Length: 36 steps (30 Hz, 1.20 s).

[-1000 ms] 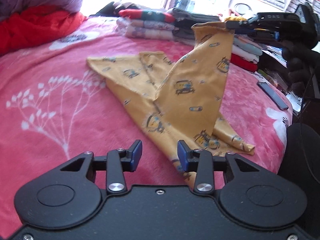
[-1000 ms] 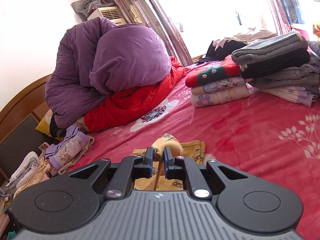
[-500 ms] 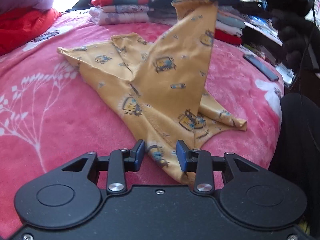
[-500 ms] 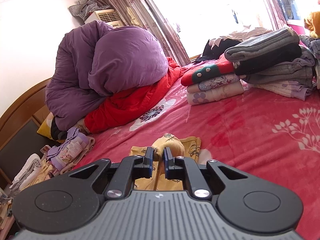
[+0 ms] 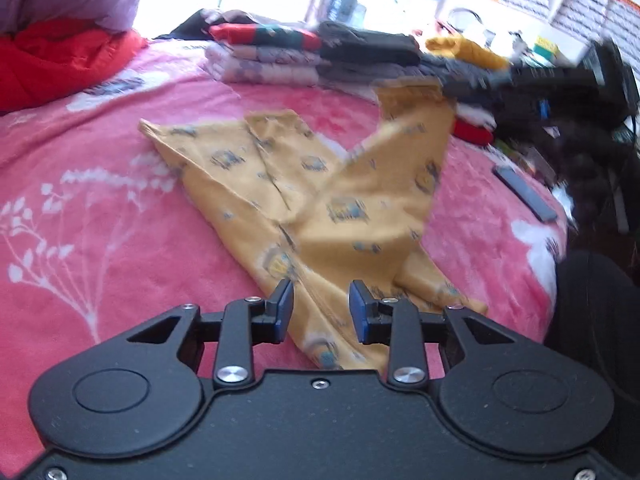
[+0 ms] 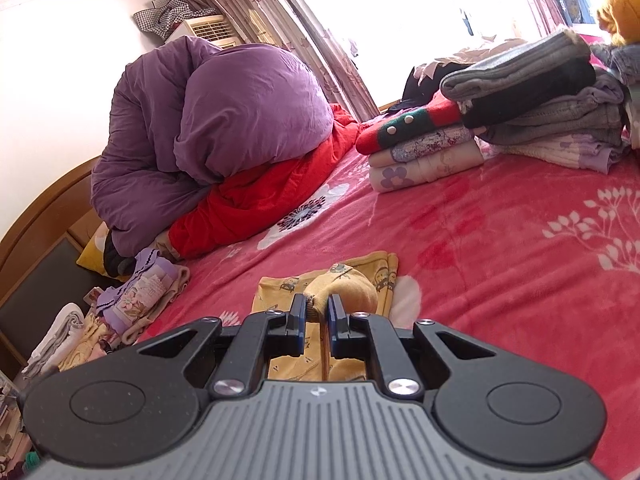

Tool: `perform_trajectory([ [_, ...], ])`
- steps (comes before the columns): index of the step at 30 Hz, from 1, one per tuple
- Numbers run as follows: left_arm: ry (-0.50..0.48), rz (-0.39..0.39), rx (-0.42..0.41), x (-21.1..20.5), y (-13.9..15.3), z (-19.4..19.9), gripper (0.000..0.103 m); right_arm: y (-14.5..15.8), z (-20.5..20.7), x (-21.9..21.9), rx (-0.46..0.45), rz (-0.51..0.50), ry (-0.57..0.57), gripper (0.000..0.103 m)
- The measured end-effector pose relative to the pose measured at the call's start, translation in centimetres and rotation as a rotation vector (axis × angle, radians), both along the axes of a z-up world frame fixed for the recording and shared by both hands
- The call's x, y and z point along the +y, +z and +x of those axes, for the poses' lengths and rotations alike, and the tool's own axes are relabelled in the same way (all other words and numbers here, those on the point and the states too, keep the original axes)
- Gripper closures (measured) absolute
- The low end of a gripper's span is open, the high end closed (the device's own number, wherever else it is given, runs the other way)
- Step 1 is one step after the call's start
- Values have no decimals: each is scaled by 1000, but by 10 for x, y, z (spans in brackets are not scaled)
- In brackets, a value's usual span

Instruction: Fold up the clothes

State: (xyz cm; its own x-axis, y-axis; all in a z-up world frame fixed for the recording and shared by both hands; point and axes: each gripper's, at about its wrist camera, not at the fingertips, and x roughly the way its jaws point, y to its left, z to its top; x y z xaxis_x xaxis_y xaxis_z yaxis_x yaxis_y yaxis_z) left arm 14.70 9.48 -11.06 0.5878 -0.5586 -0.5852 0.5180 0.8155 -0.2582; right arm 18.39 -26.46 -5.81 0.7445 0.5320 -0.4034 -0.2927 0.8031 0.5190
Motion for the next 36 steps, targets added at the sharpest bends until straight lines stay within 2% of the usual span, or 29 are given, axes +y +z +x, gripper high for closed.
perform_trajectory([
  [5, 229, -39, -26, 17, 9, 35, 73, -28, -8, -8, -4, 57, 0, 90],
  [8, 345, -87, 13, 18, 6, 65, 73, -46, -14, -18, -12, 133, 0, 90],
  [11, 390, -60, 42, 6, 0, 95, 73, -55, -14, -29, 10, 215, -6, 90],
  [16, 439, 5, 81, -15, -7, 132, 73, -47, -17, -50, -60, 324, 16, 90],
  [17, 448, 34, 79, -20, -9, 137, 78, -47, -16, -54, -64, 336, 21, 90],
  [18, 450, 60, 78, -24, -12, 139, 88, -49, -14, -58, -61, 338, 20, 90],
  [21, 432, 94, 49, -33, -15, 140, 99, -52, -13, -65, -59, 379, 32, 90],
  [27, 327, 177, -48, -58, -9, 131, 99, -49, -23, -71, -87, 458, 92, 90],
  [36, 274, 186, -54, -73, -13, 132, 99, -57, -38, -74, -75, 533, 110, 90],
])
